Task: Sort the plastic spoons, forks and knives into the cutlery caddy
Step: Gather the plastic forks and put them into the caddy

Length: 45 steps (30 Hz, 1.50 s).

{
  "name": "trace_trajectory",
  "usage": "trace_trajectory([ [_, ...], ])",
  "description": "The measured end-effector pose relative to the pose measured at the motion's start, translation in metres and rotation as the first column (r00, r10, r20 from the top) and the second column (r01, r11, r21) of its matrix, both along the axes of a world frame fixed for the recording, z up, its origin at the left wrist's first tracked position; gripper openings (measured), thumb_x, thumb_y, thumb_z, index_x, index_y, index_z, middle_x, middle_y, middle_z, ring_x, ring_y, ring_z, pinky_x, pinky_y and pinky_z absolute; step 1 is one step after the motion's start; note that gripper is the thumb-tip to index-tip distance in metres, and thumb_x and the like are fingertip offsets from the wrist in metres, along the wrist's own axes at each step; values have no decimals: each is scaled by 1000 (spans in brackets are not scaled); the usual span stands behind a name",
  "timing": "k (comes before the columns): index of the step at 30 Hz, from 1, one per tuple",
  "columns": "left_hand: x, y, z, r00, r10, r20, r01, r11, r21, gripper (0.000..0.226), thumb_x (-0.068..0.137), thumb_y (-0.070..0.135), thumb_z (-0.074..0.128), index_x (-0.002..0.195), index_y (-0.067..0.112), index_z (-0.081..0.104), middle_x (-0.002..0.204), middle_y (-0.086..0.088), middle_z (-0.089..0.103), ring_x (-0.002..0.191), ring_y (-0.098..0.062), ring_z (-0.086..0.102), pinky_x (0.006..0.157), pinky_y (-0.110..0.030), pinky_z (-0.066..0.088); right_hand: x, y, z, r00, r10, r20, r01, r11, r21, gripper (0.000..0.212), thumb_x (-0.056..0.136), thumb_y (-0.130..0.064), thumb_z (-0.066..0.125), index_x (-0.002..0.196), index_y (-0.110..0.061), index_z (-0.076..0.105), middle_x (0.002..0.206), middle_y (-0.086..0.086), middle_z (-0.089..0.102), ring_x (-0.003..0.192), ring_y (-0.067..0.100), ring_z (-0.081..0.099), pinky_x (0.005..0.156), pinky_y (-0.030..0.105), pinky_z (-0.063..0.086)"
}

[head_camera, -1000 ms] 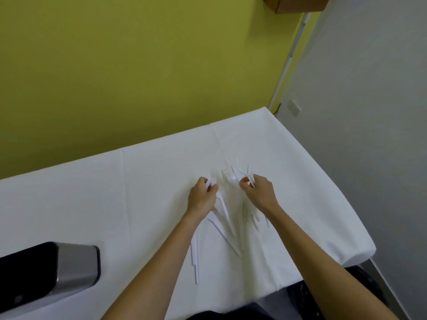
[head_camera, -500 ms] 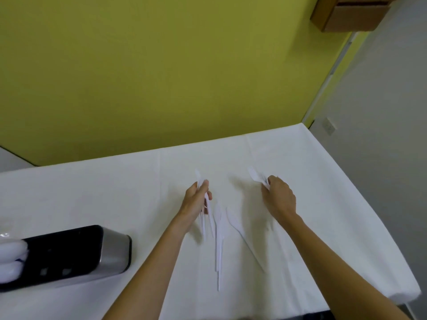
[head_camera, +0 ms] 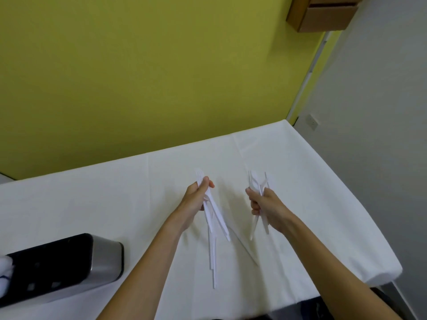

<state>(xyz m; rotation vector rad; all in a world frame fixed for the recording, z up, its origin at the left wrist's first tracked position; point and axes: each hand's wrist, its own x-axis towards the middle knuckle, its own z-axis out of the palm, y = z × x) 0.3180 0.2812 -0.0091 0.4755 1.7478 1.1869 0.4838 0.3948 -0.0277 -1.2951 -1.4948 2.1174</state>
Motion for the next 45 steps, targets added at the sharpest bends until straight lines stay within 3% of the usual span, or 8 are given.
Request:
trace_trajectory([
  [6, 11, 0, 2, 992, -56, 109, 48, 996, 79, 27, 101, 34, 41, 89, 15, 55, 66, 1, 36, 52, -9, 40, 46, -15, 35, 1, -32, 8, 996, 93, 14, -91, 989, -114, 25, 101, -17, 41, 81, -7, 52, 73, 10, 59, 63, 20, 60, 60, 28, 53],
  [11, 19, 0, 1, 996, -90, -19, 91, 991, 101, 22, 99, 31, 49, 95, 12, 61, 65, -2, 46, 47, -10, 41, 50, -20, 38, 3, -50, 22, 976, 177, -125, -205, 938, -278, 24, 101, -19, 39, 99, -2, 56, 106, 14, 72, 92, 35, 70, 84, 40, 56],
  [17, 25, 1, -1, 977, -100, -188, 111, 993, 50, 22, 94, 36, 57, 93, 14, 62, 86, -2, 64, 76, -13, 56, 68, -21, 43, 4, -62, 24, 976, 175, -130, -203, 948, -245, 30, 103, -28, 36, 107, -8, 57, 74, 4, 61, 53, 13, 49, 60, 24, 43],
  [21, 22, 2, 7, 997, 17, -81, -9, 995, 97, 21, 97, 32, 52, 107, 14, 53, 90, 0, 52, 55, -9, 42, 45, -18, 34, 7, -66, 19, 984, 174, -37, -177, 980, -88, 35, 102, -37, 34, 106, -9, 55, 69, 0, 44, 51, 10, 38, 58, 23, 37],
  [26, 24, 0, 13, 1000, -14, -9, 16, 989, 149, 32, 96, 33, 54, 118, 10, 50, 96, -8, 54, 52, -12, 50, 42, -24, 39, 7, -67, 21, 972, 217, 88, -230, 956, 182, 37, 98, -44, 42, 90, -9, 52, 61, -4, 38, 45, 6, 33, 50, 20, 31],
  [31, 25, 2, 13, 991, 27, -135, -6, 989, 150, 26, 92, 27, 62, 112, 12, 53, 77, -7, 53, 41, -11, 44, 40, -24, 36, 11, -65, 20, 943, 289, 165, -327, 894, 307, 31, 94, -36, 54, 78, -13, 43, 55, -6, 41, 44, 10, 39, 49, 22, 38],
  [40, 32, -1, 19, 966, -173, -192, 193, 977, 91, 61, 74, 60, 66, 121, 25, 48, 94, -3, 59, 59, -16, 55, 43, -25, 41, 15, -66, 19, 926, 289, 243, -360, 868, 342, 23, 96, -29, 49, 79, -14, 43, 64, -1, 45, 45, 7, 36, 48, 22, 34],
  [45, 30, 0, 15, 950, -192, -247, 217, 973, 78, 51, 76, 30, 79, 118, 27, 51, 98, -7, 59, 54, -13, 51, 42, -25, 41, 20, -62, 27, 935, 331, 127, -352, 910, 219, 27, 95, -28, 53, 74, -13, 45, 54, -5, 47, 41, 13, 41, 50, 27, 39],
])
